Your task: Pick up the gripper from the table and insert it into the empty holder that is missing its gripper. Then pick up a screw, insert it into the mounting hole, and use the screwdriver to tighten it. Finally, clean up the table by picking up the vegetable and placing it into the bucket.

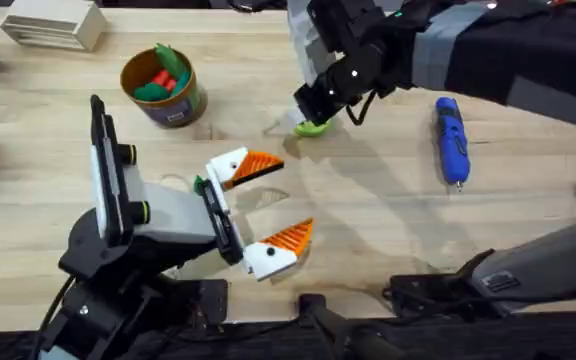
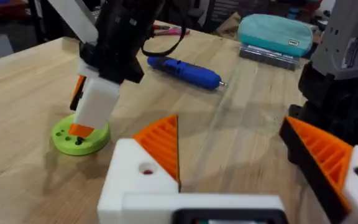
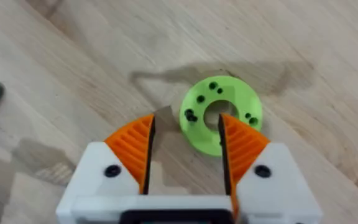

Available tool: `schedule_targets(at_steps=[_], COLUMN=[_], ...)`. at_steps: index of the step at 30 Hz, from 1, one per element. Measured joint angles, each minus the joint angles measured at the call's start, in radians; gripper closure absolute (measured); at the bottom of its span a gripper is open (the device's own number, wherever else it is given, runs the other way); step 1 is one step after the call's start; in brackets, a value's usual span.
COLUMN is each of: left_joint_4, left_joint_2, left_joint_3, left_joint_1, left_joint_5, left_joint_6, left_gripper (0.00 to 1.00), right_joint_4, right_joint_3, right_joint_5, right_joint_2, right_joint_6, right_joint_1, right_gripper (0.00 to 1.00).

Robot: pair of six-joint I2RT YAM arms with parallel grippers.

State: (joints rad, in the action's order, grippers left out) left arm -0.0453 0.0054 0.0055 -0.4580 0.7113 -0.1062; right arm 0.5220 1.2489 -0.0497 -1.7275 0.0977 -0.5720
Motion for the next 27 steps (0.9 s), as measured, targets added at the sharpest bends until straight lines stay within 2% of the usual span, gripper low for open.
schedule_targets(at_steps=[8, 11, 14, 23, 27], left_joint_4=[0.0, 0.0, 0.0, 0.0, 0.0], left_joint_2=[0.0, 0.0, 0.0, 0.0, 0.0], left_joint_3=[0.0, 0.0, 0.0, 0.0, 0.0], left_joint_1=[0.0, 0.0, 0.0, 0.0, 0.0], left_joint_5=[0.0, 0.0, 0.0, 0.0, 0.0], left_joint_6=[0.0, 0.0, 0.0, 0.0, 0.0], left_gripper=[0.014, 0.013, 0.014, 0.014, 0.014], right_joint_4=[-0.003, -0.002, -0.003, -0.006, -0.008], right_joint_3=[0.0, 0.0, 0.0, 0.001, 0.007], right_joint_5=[0.024, 0.019, 0.019, 0.017, 0.015], right_joint_2=[-0.061, -0.068, -0.068, -0.087, -0.108], right_joint_6=[0.009, 0.012, 0.014, 0.015, 0.014], right_joint_1=[0.0, -0.01, -0.011, -0.011, -0.01], right_gripper=[0.515, 0.637, 0.695, 0.716, 0.764])
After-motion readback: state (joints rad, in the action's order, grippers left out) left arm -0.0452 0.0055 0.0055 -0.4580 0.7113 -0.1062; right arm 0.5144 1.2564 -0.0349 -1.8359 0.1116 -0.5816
